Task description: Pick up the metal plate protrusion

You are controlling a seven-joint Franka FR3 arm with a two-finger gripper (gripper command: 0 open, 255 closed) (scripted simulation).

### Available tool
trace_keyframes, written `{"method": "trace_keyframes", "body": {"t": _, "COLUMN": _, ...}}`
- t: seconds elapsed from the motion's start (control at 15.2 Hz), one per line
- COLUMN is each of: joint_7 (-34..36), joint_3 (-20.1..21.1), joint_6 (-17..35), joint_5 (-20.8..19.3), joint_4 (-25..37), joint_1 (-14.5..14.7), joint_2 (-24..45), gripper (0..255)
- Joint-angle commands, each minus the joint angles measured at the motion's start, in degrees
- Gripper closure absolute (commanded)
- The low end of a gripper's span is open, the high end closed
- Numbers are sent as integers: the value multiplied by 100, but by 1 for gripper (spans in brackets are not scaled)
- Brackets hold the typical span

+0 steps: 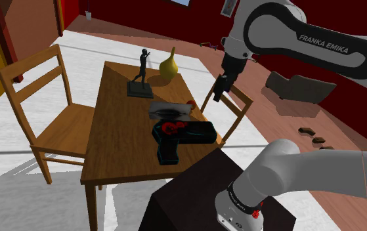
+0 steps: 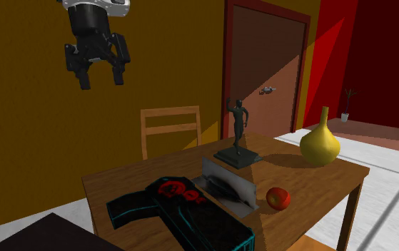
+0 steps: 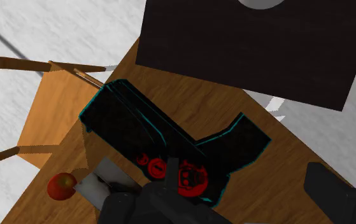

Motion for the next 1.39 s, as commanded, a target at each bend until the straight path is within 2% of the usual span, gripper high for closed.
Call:
{"method": "trace_keyframes", "body": {"t": 0.0, "joint_7": 0, "joint_3": 0, "joint_6": 0, "joint_5": 0, "joint_4": 0, "joint_1": 0, "joint_2": 0, "gripper": 0}}
{"method": "trace_keyframes", "body": {"t": 0.4, "joint_7": -1485, "joint_3": -1640, "joint_6": 1238, "joint_5": -189, "joint_4": -1002, "joint_1": -120, "joint_2": -926, "gripper": 0}}
{"method": "trace_keyframes", "body": {"t": 0.59, "joint_7": -2294, "joint_3": -2586, "joint_6": 1852, "joint_5": -262, "joint_4": -1293, "joint_1": -161, "joint_2": -1069, "gripper": 0}}
{"method": "trace_keyframes", "body": {"t": 0.79, "joint_7": -3155, "joint_3": -3624, "joint_6": 2445, "joint_5": -271, "joint_4": -1417, "joint_1": -68, "joint_2": -996, "gripper": 0}}
{"method": "trace_keyframes", "body": {"t": 0.92, "joint_7": -3761, "joint_3": -4365, "joint_6": 2814, "joint_5": -215, "joint_4": -1401, "joint_1": 116, "joint_2": -855, "gripper": 0}}
{"method": "trace_keyframes", "body": {"t": 1.06, "joint_7": -4381, "joint_3": -5154, "joint_6": 3140, "joint_5": -108, "joint_4": -1304, "joint_1": 433, "joint_2": -683, "gripper": 0}}
{"method": "trace_keyframes", "body": {"t": 1.19, "joint_7": -5009, "joint_3": -5989, "joint_6": 3409, "joint_5": 50, "joint_4": -1128, "joint_1": 894, "joint_2": -525, "gripper": 0}}
{"method": "trace_keyframes", "body": {"t": 1.32, "joint_7": -5622, "joint_3": -6861, "joint_6": 3604, "joint_5": 236, "joint_4": -875, "joint_1": 1491, "joint_2": -432, "gripper": 0}}
